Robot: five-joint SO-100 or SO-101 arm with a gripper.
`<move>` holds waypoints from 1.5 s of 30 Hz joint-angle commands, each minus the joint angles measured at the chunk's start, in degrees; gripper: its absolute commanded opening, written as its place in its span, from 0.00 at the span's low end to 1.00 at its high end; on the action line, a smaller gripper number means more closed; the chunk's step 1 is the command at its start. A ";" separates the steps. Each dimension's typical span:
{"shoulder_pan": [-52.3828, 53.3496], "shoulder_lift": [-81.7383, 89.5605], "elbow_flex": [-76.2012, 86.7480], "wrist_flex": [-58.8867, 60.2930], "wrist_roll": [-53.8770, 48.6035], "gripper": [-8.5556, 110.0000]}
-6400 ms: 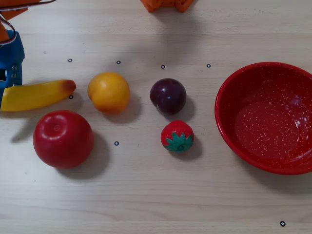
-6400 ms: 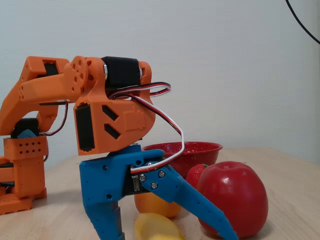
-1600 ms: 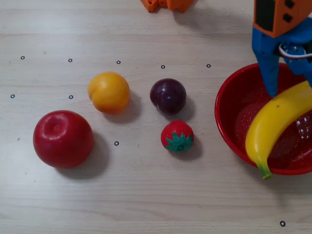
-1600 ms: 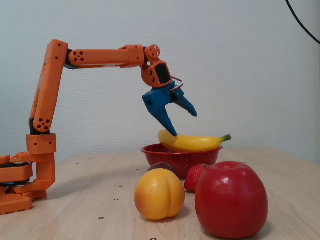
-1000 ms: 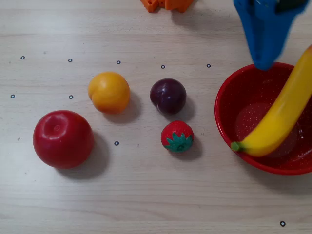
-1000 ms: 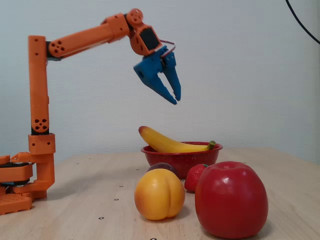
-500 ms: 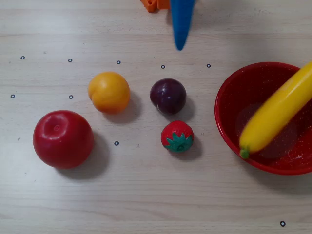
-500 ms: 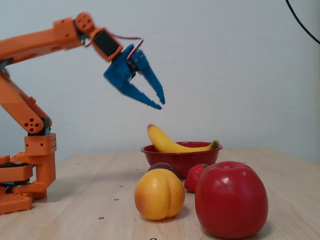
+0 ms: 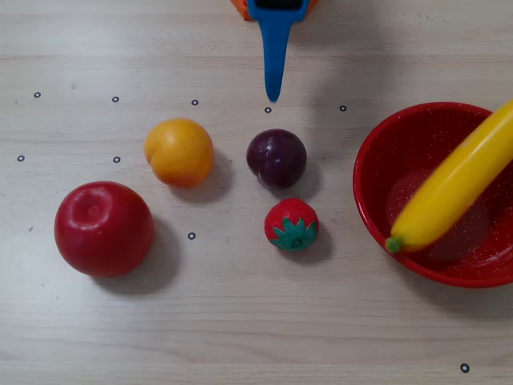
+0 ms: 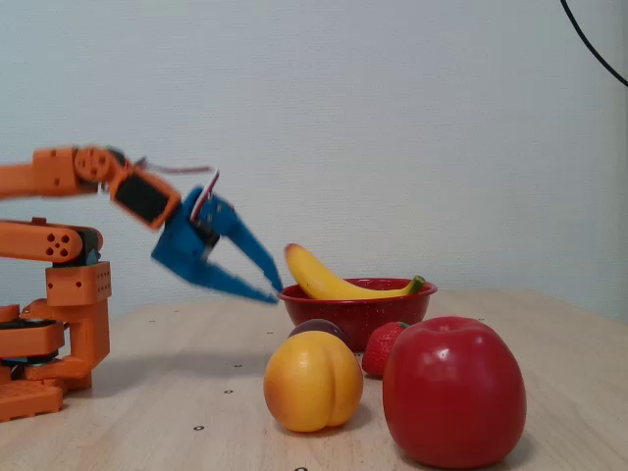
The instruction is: Put the banana in the red bowl.
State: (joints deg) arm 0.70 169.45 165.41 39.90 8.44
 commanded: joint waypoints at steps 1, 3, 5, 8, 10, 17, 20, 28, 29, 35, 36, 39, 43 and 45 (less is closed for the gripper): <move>-1.23 3.69 2.20 -2.90 0.53 0.07; -1.41 6.59 4.75 -3.34 0.00 0.07; -1.23 9.40 7.65 -3.69 -0.26 0.07; -1.93 14.33 13.27 -4.13 -0.18 0.07; -1.93 15.64 13.27 -0.97 -0.88 0.07; -2.02 15.64 13.36 6.50 -1.93 0.07; -1.93 15.64 13.36 9.84 -3.60 0.07; -0.44 15.64 13.36 9.84 -6.15 0.07; -0.35 15.64 13.36 9.84 -6.06 0.07; -0.35 15.64 13.36 10.46 -6.06 0.07; -0.35 15.64 13.36 10.46 -6.15 0.07; -0.53 15.64 13.36 10.55 -6.59 0.07; -0.53 15.64 13.36 10.55 -6.59 0.07; -0.53 15.64 13.27 10.55 -6.59 0.07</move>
State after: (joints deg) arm -0.70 184.22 178.07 50.45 3.16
